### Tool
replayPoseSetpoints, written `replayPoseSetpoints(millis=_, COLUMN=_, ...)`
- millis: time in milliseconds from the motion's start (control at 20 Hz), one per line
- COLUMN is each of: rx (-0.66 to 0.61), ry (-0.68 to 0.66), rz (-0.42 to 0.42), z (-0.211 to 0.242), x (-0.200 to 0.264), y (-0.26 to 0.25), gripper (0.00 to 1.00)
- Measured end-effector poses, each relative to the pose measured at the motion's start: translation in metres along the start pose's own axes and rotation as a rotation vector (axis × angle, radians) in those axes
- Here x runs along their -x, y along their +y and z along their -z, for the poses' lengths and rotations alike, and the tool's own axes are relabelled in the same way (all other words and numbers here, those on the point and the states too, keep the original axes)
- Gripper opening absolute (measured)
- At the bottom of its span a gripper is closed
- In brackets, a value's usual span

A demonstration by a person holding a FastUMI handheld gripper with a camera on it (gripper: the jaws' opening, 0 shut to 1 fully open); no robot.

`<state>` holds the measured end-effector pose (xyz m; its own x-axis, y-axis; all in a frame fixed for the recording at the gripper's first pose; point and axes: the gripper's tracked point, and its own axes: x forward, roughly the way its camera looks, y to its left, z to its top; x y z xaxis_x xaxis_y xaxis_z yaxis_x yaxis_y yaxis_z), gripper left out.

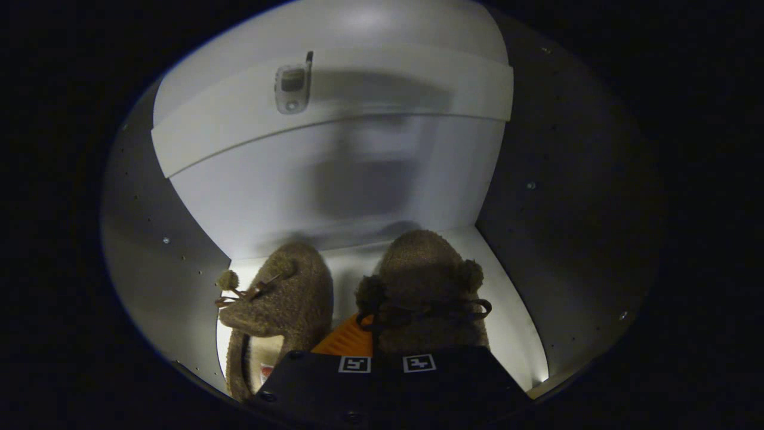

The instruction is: Open the shoe cabinet door, grab the shoes and put them into the shoe cabinet, then close the shoe cabinet door.

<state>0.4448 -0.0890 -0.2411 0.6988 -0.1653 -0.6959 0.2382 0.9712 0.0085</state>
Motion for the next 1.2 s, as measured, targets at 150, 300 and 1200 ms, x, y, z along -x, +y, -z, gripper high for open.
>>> replayPoseSetpoints(millis=150, rx=-0.024, ry=-0.007, rz=0.002, z=-0.003, x=-0.006, y=-0.006, gripper=0.08)
replayPoseSetpoints(millis=300, rx=-0.048, ry=0.011, rz=-0.049, z=0.001, x=0.0, y=0.001, gripper=0.22)
replayPoseSetpoints(millis=1200, rx=0.044, ry=-0.446, rz=-0.14, z=-0.006, x=0.267, y=0.023, gripper=0.99)
